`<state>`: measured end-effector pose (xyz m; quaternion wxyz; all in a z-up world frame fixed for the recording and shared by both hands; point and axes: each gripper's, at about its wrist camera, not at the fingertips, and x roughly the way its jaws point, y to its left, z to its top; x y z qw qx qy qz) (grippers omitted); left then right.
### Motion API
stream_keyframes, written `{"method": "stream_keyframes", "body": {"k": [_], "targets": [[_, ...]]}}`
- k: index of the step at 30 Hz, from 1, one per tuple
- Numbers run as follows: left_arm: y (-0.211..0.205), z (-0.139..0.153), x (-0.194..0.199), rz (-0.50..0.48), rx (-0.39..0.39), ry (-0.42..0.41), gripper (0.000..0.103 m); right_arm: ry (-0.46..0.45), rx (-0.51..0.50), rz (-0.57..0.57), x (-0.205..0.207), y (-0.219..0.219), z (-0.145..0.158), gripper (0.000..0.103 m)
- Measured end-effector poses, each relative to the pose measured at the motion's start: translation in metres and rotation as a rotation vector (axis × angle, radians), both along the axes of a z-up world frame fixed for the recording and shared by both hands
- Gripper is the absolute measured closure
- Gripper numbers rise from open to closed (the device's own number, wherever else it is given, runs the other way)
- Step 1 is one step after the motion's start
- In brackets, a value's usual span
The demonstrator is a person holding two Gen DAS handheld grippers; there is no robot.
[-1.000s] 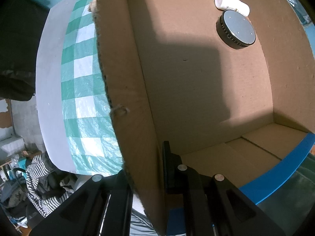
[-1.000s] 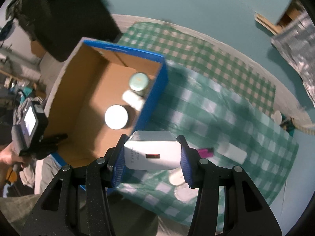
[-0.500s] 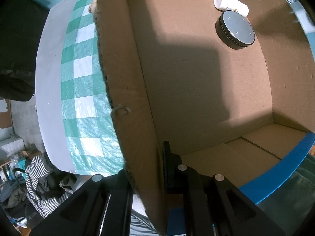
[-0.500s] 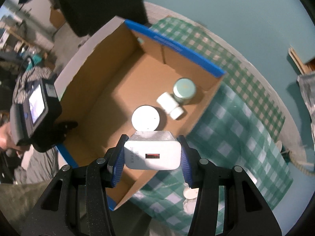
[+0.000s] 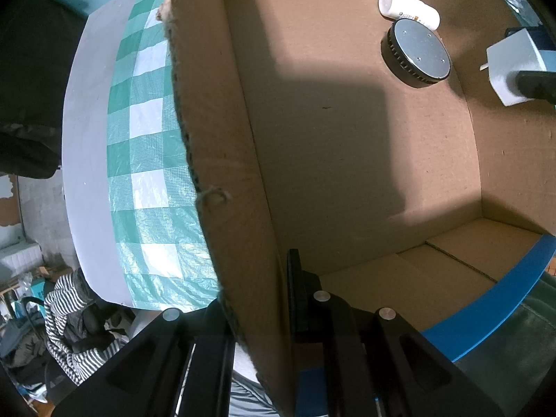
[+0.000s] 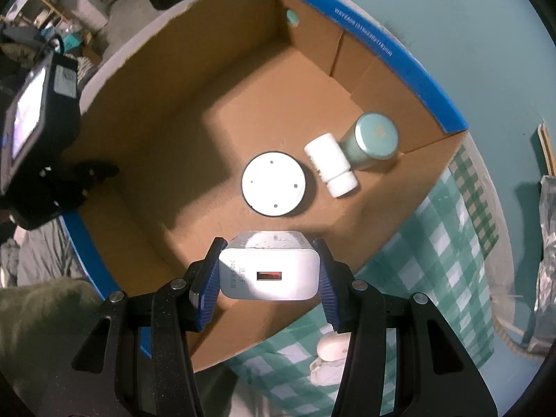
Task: Organize rigid objects
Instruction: 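Carry the white charger into the box and release it, then move the right gripper back to the white rectangular block on the table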
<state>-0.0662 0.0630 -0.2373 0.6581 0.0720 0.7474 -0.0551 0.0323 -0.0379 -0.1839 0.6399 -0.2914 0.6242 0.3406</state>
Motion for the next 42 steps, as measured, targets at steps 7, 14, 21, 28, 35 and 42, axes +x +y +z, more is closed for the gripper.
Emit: {"method": "stream_keyframes", "body": {"k": [7,14,21,28,35,42], "targets": [[-0.001,0.0,-0.001,0.002,-0.003,0.001,0.095,0.008,-0.019,0.008,-0.001,-0.002,-0.009,0.054],[-0.003,-0.001,-0.004,0.002,-0.006,0.001,0.095,0.001,-0.001,-0.012,0.0,-0.006,-0.007,0.054],[-0.002,-0.001,-0.004,-0.002,-0.005,0.002,0.095,-0.032,0.037,-0.039,0.004,-0.013,0.009,0.049],[-0.005,-0.001,-0.005,-0.009,0.0,0.004,0.095,-0.057,0.073,-0.081,0.012,-0.028,0.028,0.047],[-0.004,-0.001,-0.004,-0.008,0.001,0.005,0.095,-0.083,0.102,-0.123,0.018,-0.049,0.046,0.045],[-0.005,0.001,-0.003,-0.005,0.004,0.005,0.095,-0.109,0.101,-0.147,0.022,-0.071,0.059,0.045]]}}
